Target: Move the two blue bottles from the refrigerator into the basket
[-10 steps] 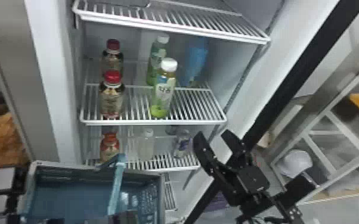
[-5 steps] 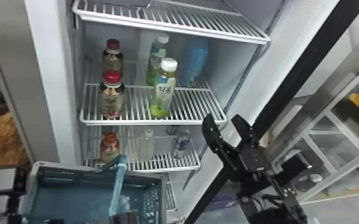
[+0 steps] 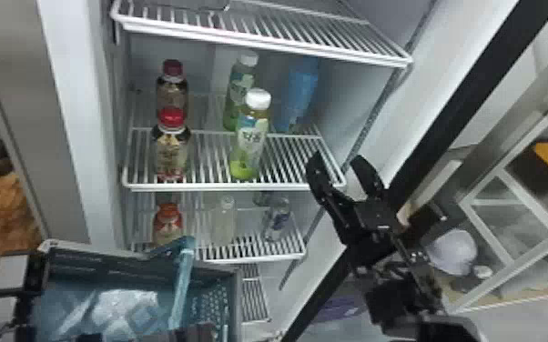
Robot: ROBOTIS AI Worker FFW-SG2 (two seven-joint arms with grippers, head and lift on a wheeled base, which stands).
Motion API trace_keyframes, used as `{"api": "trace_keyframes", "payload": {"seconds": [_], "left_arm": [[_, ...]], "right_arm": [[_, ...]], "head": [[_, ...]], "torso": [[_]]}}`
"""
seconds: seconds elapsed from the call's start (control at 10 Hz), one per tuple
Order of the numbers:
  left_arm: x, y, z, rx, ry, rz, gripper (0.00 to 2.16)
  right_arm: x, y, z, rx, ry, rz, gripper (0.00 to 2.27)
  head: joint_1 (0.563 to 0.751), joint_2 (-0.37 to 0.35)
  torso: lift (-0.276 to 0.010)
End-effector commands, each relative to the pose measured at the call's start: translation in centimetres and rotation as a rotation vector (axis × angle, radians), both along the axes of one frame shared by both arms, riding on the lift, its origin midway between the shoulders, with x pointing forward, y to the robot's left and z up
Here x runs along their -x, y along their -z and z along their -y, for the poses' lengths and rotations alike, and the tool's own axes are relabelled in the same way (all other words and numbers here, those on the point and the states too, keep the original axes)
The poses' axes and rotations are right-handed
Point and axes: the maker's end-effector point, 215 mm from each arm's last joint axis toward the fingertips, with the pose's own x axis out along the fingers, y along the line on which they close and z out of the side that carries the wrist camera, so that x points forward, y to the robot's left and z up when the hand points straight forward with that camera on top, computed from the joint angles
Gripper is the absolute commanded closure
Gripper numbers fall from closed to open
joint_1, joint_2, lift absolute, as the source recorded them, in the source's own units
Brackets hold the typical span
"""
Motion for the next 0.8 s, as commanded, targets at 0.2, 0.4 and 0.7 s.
{"api": "trace_keyframes", "payload": {"seconds": [0.2, 0.4, 0.7], "left_arm": [[0.0, 0.1, 0.1, -0.005, 0.004, -0.001, 1.17], [0.0, 0.2, 0.1, -0.007, 0.006, -0.004, 1.17], [0.0, 0.3, 0.2, -0.006, 0.007, -0.009, 1.17]], "right_arm": [[-3.7, 0.3, 0.9, 0.013, 0.021, 0.001, 0.24], [-5.7, 0.2, 0.5, 0.016, 0.015, -0.008, 0.24], [-8.8, 1.6, 0.4, 0.013, 0.014, -0.042, 0.24]], "head": [[0.695, -0.350], [0.695, -0.350], [0.695, -0.350]], "torso": [[0.000], [0.000], [0.000]]}}
